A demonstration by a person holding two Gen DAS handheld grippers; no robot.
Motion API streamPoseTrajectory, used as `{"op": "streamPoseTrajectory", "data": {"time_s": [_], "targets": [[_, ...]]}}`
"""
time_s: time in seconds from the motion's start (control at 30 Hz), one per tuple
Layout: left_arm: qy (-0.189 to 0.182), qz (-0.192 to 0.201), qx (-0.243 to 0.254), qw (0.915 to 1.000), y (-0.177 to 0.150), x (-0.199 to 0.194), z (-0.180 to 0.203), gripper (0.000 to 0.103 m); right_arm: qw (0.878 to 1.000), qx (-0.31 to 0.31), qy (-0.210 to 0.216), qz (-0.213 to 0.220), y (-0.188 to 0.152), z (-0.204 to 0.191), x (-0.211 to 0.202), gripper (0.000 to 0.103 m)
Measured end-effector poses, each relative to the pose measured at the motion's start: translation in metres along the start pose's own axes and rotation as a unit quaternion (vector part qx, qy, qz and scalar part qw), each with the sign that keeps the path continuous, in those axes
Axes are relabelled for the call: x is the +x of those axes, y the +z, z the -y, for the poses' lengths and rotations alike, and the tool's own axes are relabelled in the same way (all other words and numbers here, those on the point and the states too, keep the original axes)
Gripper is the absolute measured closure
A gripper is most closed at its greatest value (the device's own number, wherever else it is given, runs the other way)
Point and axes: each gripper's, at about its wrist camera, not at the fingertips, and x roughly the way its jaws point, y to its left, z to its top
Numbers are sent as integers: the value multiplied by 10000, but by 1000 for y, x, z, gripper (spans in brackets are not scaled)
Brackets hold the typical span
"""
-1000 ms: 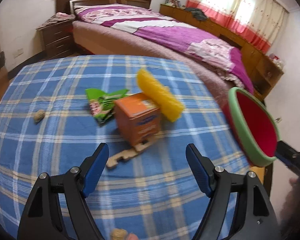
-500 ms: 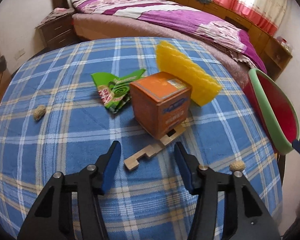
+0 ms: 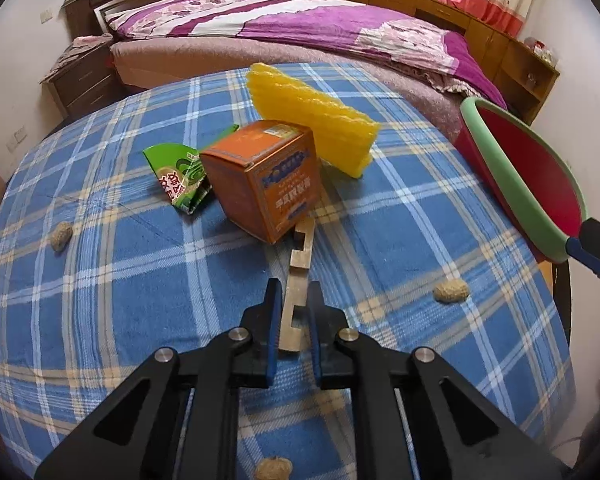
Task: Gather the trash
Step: 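Grasp the thin wooden piece with the left tool, then grasp the orange box with the right tool while the left tool holds the wooden piece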
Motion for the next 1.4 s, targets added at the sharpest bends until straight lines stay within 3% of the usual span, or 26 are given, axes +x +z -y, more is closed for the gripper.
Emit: {"op": "streamPoseTrajectory", "data": {"time_s": [0.5,0.77,1.0,1.23,1.4], "targets": [[-340,197,-568,9976,-27,-30,-23,93,9998,-133,108,-33,-7,-19,1,0],[-90,532,-1150,9919,-23,-51,-57,93,9980,-567,177,-221,-11,-52,19,0],[71,601,-1596,9853,-21,-50,-87,93,9935,-980,361,-458,-4,-89,45,0],[368,732,-1891,9785,-19,-48,-105,93,9851,-1394,511,-870,1,-131,87,0],[359,768,-2060,9749,-20,-45,-117,93,9771,-1798,413,-1062,3,-159,119,0]]}}
